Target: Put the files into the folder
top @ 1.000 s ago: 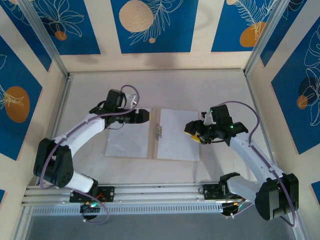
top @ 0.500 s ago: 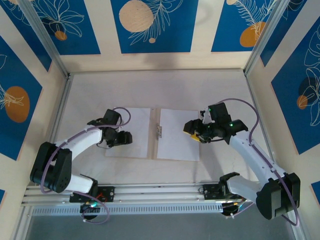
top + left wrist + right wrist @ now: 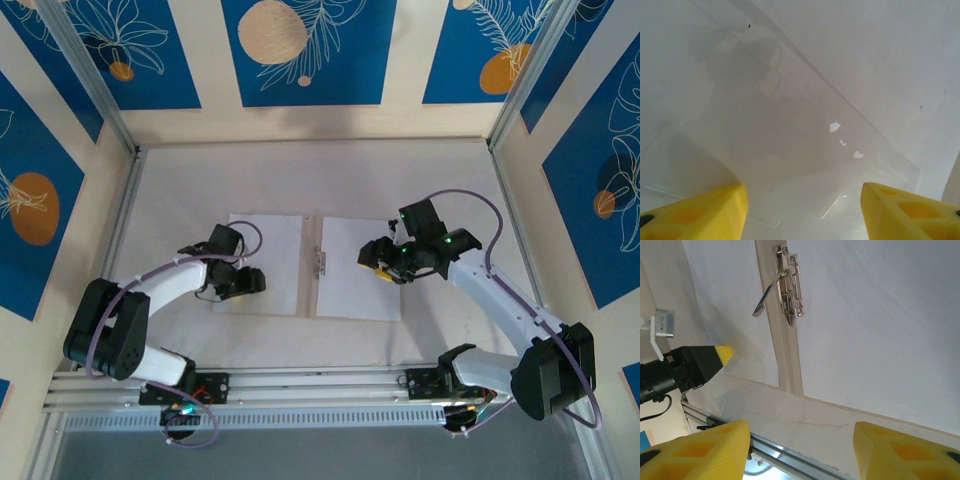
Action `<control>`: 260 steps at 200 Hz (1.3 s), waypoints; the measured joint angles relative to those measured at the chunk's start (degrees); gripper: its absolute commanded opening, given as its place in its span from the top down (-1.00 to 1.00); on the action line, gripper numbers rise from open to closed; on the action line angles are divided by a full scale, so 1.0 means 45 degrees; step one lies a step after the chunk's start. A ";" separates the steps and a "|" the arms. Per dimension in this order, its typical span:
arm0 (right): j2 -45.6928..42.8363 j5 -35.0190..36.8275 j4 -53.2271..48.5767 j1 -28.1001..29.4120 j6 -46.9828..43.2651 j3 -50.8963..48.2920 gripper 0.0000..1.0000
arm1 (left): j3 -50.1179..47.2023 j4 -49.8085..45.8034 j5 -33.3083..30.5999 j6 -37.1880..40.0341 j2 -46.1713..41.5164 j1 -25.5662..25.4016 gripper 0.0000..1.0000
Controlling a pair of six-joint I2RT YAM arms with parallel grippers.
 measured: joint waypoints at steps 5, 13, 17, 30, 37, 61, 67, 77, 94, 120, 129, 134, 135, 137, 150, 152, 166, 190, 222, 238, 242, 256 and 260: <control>0.0058 0.0044 -0.0029 0.0029 0.0005 0.0053 -0.15 | -0.0010 0.0078 0.0049 -0.0049 0.0005 -0.0015 -0.23; 0.0146 0.0131 -0.0053 0.0092 0.0005 0.0136 -0.15 | -0.0015 0.0175 0.0146 -0.0102 0.0039 -0.0068 -0.22; 0.0185 0.0165 -0.0078 0.0126 0.0005 0.0189 -0.15 | -0.0015 0.0214 0.0199 -0.0126 0.0068 -0.0121 -0.22; 0.0340 0.0272 -0.0136 0.0238 0.0010 0.0384 -0.15 | -0.0015 0.0393 0.0282 -0.0180 0.0160 -0.0228 -0.23; 0.0427 0.0335 -0.0151 0.0306 0.0010 0.0486 -0.14 | -0.0015 0.0491 0.0330 -0.0204 0.0170 -0.0301 -0.22; 0.0777 0.0583 -0.0204 0.0597 0.0039 0.0840 -0.14 | -0.0019 0.0777 0.0515 -0.0330 0.0214 -0.0597 -0.22; 0.0908 0.0651 -0.0233 0.0690 0.0044 0.0971 -0.14 | -0.0019 0.0845 0.0554 -0.0389 0.0248 -0.0685 -0.22; 0.1156 0.0782 -0.0257 0.0860 0.0039 0.1190 -0.13 | -0.0019 0.0957 0.0607 -0.0457 0.0282 -0.0845 -0.22; 0.1690 0.1059 -0.0325 0.1200 0.0034 0.1715 -0.12 | -0.0024 0.1205 0.0719 -0.0491 0.0330 -0.1107 -0.22; 0.2560 0.1700 -0.0500 0.1841 0.0039 0.2579 -0.10 | -0.0146 0.1540 0.0797 -0.0554 0.0335 -0.1302 -0.22; 0.2885 0.1987 -0.0563 0.2064 0.0034 0.2880 -0.10 | -0.0214 0.1695 0.0806 -0.0559 0.0335 -0.1302 -0.24; 0.3021 0.2137 -0.0597 0.2161 0.0034 0.3036 -0.09 | -0.0248 0.1778 0.0811 -0.0559 0.0335 -0.1302 -0.24; 0.3079 0.2191 -0.0612 0.2191 0.0034 0.3084 -0.09 | -0.0257 0.1812 0.0816 -0.0554 0.0335 -0.1302 -0.24; 0.3162 0.2254 -0.0636 0.2249 0.0034 0.3162 -0.09 | -0.0272 0.1846 0.0840 -0.0559 0.0335 -0.1302 -0.25; 0.3672 0.2735 -0.0826 0.2516 0.0034 0.3672 -0.10 | -0.0325 0.2089 0.0908 -0.0554 0.0325 -0.1302 -0.32; 0.3759 0.2827 -0.0865 0.2555 0.0034 0.3759 -0.10 | -0.0335 0.2123 0.0918 -0.0573 0.0325 -0.1302 -0.33; 0.4367 0.3381 -0.1083 0.2812 0.0034 0.4303 -0.09 | -0.0413 0.2380 0.0996 -0.0583 0.0301 -0.1307 -0.41; 0.5464 0.4129 -0.1413 0.3206 0.0039 0.5129 -0.10 | -0.0656 0.2773 0.1098 -0.0563 0.0092 -0.1311 -0.44; 0.6951 0.4755 -0.1826 0.3439 0.0039 0.6125 -0.07 | -0.0889 0.3113 0.1122 -0.0563 -0.0039 -0.1311 -0.44; 0.7509 0.4940 -0.1928 0.3492 0.0044 0.6450 -0.04 | -0.0947 0.3206 0.1127 -0.0563 -0.0068 -0.1311 -0.44; 0.7597 0.4983 -0.1948 0.3492 0.0049 0.6504 -0.03 | -0.0952 0.3240 0.1127 -0.0563 -0.0073 -0.1311 -0.44; 0.7936 0.5061 -0.2030 0.3502 0.0049 0.6683 0.02 | -0.0976 0.3308 0.1127 -0.0568 -0.0073 -0.1311 -0.44; 0.8009 0.5076 -0.2064 0.3502 0.0058 0.6737 0.03 | -0.0986 0.3342 0.1132 -0.0568 -0.0073 -0.1311 -0.44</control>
